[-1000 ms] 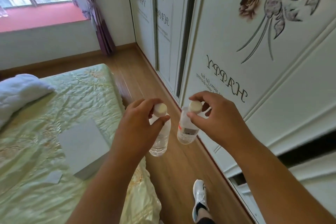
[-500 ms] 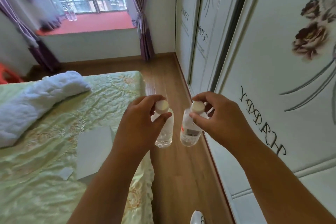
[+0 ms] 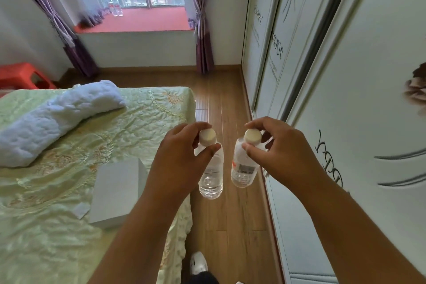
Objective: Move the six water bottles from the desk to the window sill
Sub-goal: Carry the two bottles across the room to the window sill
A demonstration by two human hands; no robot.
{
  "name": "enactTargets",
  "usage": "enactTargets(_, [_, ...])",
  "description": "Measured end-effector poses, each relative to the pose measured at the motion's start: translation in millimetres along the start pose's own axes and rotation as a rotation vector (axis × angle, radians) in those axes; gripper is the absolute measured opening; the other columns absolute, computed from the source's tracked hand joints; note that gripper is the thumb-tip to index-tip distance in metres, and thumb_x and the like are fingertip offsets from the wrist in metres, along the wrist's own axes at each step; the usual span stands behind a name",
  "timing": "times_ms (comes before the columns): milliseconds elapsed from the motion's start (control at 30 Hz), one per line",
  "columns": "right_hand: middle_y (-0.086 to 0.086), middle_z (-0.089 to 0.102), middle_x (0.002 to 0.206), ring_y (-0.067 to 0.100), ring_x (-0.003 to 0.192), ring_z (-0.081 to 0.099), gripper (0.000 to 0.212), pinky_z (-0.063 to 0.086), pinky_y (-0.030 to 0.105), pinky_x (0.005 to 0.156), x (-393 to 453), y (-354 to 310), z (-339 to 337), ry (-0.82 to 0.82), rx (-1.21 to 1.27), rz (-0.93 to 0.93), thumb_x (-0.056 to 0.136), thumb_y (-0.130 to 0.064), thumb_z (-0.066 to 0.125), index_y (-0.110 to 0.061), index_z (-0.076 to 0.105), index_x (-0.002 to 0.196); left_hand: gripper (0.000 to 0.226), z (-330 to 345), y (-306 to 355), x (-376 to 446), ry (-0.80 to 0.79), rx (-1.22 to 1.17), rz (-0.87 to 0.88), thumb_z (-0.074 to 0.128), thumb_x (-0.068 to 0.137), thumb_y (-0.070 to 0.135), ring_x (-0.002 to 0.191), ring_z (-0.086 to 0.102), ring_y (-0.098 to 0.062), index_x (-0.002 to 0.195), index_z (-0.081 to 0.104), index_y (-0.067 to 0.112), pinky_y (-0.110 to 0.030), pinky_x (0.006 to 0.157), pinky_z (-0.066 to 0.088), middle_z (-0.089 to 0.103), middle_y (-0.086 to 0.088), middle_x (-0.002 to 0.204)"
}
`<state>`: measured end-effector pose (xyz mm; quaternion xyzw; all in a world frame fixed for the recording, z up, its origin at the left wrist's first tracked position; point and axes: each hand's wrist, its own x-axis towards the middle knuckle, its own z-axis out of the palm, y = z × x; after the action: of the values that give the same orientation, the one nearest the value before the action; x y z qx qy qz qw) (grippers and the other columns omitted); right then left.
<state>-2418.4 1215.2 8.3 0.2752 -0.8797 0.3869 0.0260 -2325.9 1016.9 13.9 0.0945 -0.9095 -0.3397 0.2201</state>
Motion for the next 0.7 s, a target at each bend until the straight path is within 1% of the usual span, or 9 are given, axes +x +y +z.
enactTargets(67, [-0.026, 0.06, 0.099, -0.008, 0.087, 0.059, 0.04, 0.045, 0.005, 0.07, 14, 7, 1, 0.0, -0.002, 0.013, 0.08, -0.036, 0.08, -0.035, 0.063, 0.116, 0.035, 7, -6, 12, -0.007, -0.017, -0.013, 0.079, 0.079, 0.035, 0.086, 0.059, -0.003, 0.111, 0.064, 0.035, -0.026, 0.075, 0.053, 0.061, 0.018, 0.095])
enactTargets(133, [-0.028, 0.058, 0.097, -0.009, 0.087, 0.059, 0.04, 0.045, 0.005, 0.07, 28, 14, 3, -0.006, -0.007, 0.022, 0.08, -0.036, 0.08, -0.035, 0.063, 0.116, 0.036, 14, -13, 28, -0.013, -0.026, -0.02, 0.079, 0.079, 0.035, 0.087, 0.059, -0.002, 0.112, 0.064, 0.034, -0.027, 0.076, 0.054, 0.061, 0.018, 0.097])
enactTargets(200, [-0.031, 0.056, 0.096, -0.009, 0.085, 0.059, 0.04, 0.045, 0.003, 0.069, 44, 19, 5, -0.004, -0.017, 0.032, 0.08, -0.036, 0.081, -0.036, 0.063, 0.116, 0.038, 21, -22, 46, -0.017, -0.036, -0.018, 0.08, 0.079, 0.035, 0.087, 0.059, -0.002, 0.114, 0.065, 0.032, -0.026, 0.077, 0.054, 0.061, 0.019, 0.099])
enactTargets(300, [-0.025, 0.058, 0.098, -0.008, 0.081, 0.058, 0.04, 0.043, 0.0, 0.068, 75, 25, 10, 0.011, -0.038, 0.051, 0.081, -0.036, 0.081, -0.033, 0.063, 0.117, 0.039, 28, -35, 81, -0.019, -0.063, -0.003, 0.08, 0.079, 0.035, 0.088, 0.059, -0.001, 0.115, 0.065, 0.032, -0.022, 0.077, 0.053, 0.061, 0.02, 0.101])
enactTargets(500, [-0.022, 0.06, 0.102, -0.008, 0.083, 0.058, 0.043, 0.041, -0.002, 0.067, 154, 23, 24, 0.041, -0.081, 0.08, 0.081, -0.036, 0.081, -0.031, 0.063, 0.12, 0.04, 31, -71, 170, -0.026, -0.084, 0.047, 0.079, 0.079, 0.038, 0.088, 0.058, 0.005, 0.116, 0.063, 0.035, -0.007, 0.072, 0.044, 0.058, 0.025, 0.101])
enactTargets(533, [-0.022, 0.06, 0.102, -0.008, 0.083, 0.058, 0.043, 0.041, -0.002, 0.067, 169, 21, 28, 0.048, -0.087, 0.083, 0.081, -0.035, 0.081, -0.031, 0.063, 0.12, 0.04, 30, -77, 184, -0.025, -0.089, 0.055, 0.079, 0.079, 0.039, 0.087, 0.058, 0.005, 0.116, 0.063, 0.035, -0.006, 0.071, 0.044, 0.059, 0.023, 0.102])
enactTargets(633, [-0.019, 0.061, 0.103, -0.006, 0.085, 0.059, 0.042, 0.044, 0.003, 0.074, 208, 17, 42, 0.064, -0.098, 0.081, 0.082, -0.034, 0.08, -0.03, 0.063, 0.12, 0.041, 27, -97, 221, -0.019, -0.087, 0.087, 0.079, 0.079, 0.038, 0.088, 0.06, 0.002, 0.116, 0.062, 0.034, -0.009, 0.073, 0.046, 0.059, 0.021, 0.106])
enactTargets(700, [-0.02, 0.061, 0.103, -0.006, 0.086, 0.059, 0.041, 0.044, 0.002, 0.073, 228, 14, 52, 0.081, -0.101, 0.079, 0.082, -0.035, 0.08, -0.03, 0.063, 0.119, 0.041, 25, -108, 241, -0.017, -0.083, 0.095, 0.079, 0.079, 0.038, 0.089, 0.06, 0.0, 0.116, 0.062, 0.034, -0.011, 0.075, 0.046, 0.057, 0.022, 0.106])
